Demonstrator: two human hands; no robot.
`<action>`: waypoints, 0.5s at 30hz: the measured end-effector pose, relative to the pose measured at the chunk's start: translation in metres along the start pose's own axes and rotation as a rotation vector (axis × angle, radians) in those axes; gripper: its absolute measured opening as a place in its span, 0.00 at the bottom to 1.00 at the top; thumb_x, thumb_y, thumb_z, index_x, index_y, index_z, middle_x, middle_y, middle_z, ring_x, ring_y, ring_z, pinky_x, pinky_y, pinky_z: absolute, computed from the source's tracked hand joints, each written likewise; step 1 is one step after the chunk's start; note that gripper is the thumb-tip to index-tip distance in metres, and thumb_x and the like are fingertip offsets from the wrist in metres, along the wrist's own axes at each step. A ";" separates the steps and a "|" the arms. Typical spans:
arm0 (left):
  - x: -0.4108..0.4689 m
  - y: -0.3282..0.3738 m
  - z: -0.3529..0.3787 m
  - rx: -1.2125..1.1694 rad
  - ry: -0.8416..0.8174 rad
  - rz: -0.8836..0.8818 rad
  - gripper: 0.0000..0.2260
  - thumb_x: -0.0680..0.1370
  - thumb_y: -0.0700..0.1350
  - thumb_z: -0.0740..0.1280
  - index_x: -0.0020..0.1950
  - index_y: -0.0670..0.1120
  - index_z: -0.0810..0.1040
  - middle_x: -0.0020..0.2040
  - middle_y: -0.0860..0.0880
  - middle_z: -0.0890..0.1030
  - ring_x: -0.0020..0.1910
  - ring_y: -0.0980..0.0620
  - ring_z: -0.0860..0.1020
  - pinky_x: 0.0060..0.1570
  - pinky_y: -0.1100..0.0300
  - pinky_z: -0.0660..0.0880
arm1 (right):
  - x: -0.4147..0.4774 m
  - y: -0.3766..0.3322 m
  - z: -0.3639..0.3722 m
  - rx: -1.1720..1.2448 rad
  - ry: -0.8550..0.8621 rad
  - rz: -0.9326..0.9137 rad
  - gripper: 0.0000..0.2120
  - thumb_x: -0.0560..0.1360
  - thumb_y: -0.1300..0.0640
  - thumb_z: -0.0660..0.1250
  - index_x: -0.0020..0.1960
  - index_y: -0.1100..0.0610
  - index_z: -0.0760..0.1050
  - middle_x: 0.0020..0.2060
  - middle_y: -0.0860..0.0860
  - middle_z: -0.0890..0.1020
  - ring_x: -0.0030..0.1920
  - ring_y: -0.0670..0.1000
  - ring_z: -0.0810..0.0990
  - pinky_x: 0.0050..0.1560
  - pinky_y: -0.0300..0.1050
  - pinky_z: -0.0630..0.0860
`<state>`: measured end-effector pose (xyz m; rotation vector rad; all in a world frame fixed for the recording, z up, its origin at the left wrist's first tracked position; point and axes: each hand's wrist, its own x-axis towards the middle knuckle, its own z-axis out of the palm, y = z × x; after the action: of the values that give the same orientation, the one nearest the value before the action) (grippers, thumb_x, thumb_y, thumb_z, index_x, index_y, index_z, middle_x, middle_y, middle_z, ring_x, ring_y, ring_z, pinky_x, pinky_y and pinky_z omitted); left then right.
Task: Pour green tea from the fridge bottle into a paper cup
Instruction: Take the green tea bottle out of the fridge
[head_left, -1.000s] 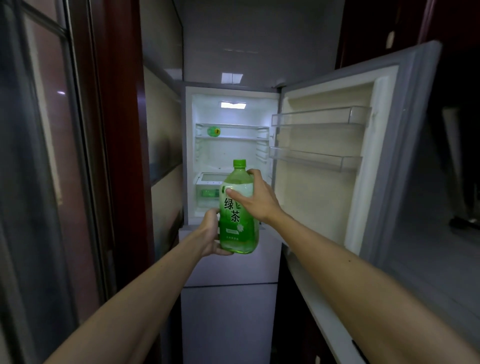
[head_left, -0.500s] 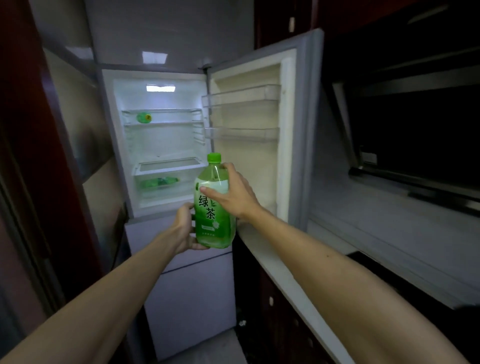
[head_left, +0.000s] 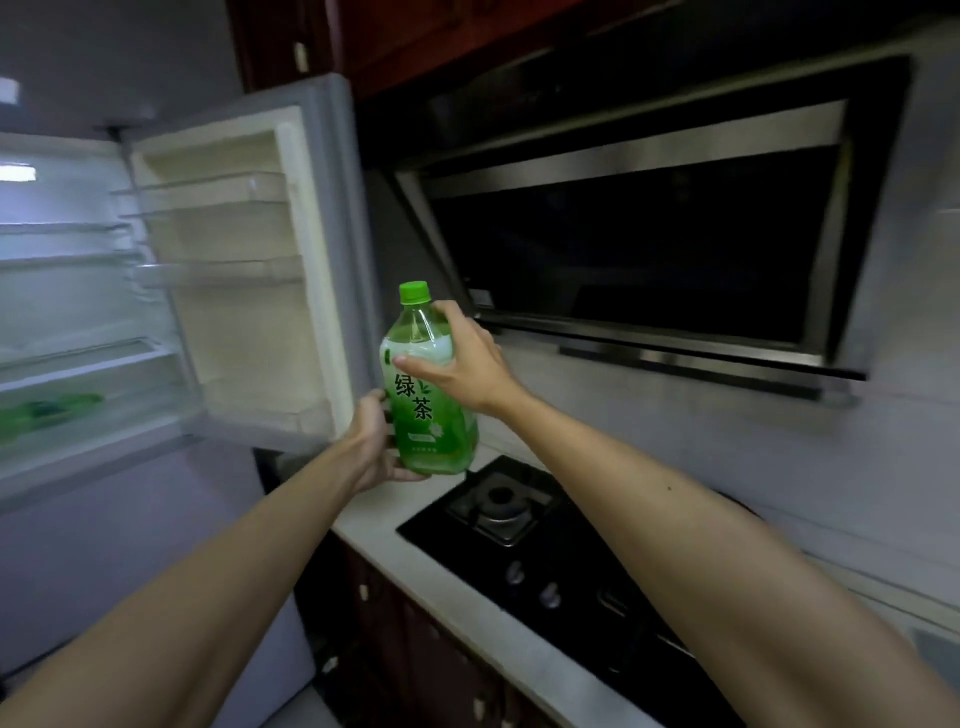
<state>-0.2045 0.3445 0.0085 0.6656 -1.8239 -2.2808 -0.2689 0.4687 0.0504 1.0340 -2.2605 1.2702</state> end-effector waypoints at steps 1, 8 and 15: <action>-0.003 -0.005 0.020 0.012 -0.031 -0.006 0.21 0.80 0.55 0.48 0.53 0.44 0.75 0.55 0.38 0.78 0.54 0.35 0.77 0.52 0.36 0.75 | -0.009 0.010 -0.019 -0.008 0.020 0.022 0.34 0.64 0.31 0.70 0.65 0.42 0.63 0.58 0.51 0.77 0.57 0.55 0.77 0.58 0.56 0.75; -0.039 -0.042 0.149 0.061 -0.244 -0.061 0.22 0.80 0.55 0.50 0.58 0.43 0.76 0.55 0.39 0.79 0.54 0.36 0.78 0.49 0.39 0.77 | -0.080 0.062 -0.142 -0.113 0.105 0.134 0.36 0.64 0.29 0.68 0.66 0.41 0.62 0.60 0.50 0.76 0.59 0.54 0.75 0.58 0.57 0.75; -0.086 -0.082 0.263 0.116 -0.438 -0.091 0.21 0.80 0.55 0.48 0.55 0.43 0.74 0.54 0.38 0.78 0.54 0.36 0.76 0.54 0.37 0.75 | -0.159 0.090 -0.250 -0.219 0.223 0.259 0.36 0.61 0.27 0.68 0.64 0.40 0.63 0.56 0.49 0.78 0.55 0.53 0.79 0.53 0.58 0.78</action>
<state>-0.2271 0.6313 -0.0052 0.2788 -2.1634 -2.5522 -0.2403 0.7763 0.0358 0.5099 -2.3454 1.1353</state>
